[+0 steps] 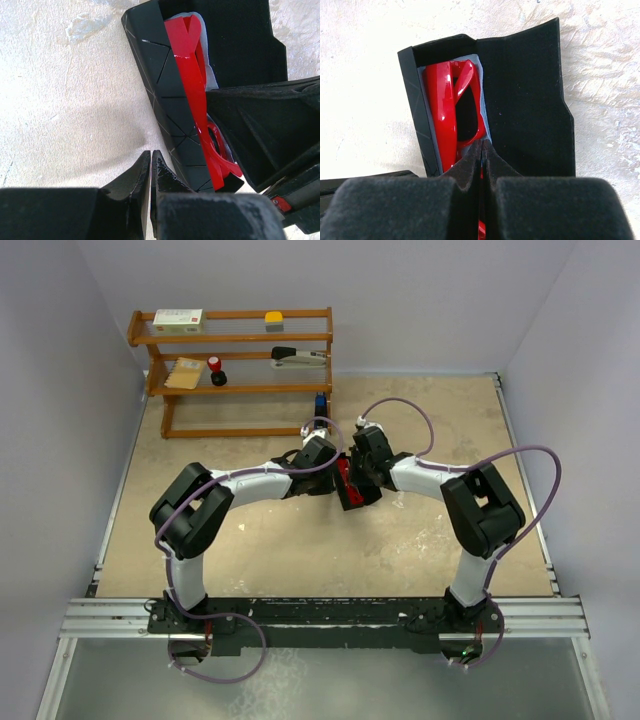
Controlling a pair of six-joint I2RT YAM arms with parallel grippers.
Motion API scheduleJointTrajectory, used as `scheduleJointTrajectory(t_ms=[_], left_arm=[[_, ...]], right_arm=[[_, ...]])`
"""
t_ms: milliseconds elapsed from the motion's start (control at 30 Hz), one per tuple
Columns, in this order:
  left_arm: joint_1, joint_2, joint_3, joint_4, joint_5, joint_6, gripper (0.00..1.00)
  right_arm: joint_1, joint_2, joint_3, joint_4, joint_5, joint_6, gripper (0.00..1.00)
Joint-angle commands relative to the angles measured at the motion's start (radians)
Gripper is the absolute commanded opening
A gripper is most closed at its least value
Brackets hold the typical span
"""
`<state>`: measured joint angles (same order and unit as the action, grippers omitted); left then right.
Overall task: Organize the sunglasses
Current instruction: Adjust the sunglasses in the sunglasses case.
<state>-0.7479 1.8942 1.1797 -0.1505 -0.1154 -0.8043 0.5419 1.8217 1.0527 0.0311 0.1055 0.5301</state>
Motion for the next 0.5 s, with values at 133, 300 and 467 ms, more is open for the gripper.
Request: scheduleJointTrajectory(t_ms=[133, 300, 467], left_arm=[[-0.004, -0.034, 0.01, 0.022, 0.003, -0.004, 0.0], [-0.004, -0.04, 0.002, 0.021, -0.004, -0.005, 0.0], [-0.004, -0.046, -0.004, 0.026, -0.004, -0.009, 0.0]], right_arm=[[-0.003, 0.012, 0.019, 0.032, -0.059, -0.005, 0.0], [-0.003, 0.0, 0.014, 0.03, -0.056, -0.011, 0.0], [-0.003, -0.064, 0.018, -0.001, -0.025, -0.033, 0.01]])
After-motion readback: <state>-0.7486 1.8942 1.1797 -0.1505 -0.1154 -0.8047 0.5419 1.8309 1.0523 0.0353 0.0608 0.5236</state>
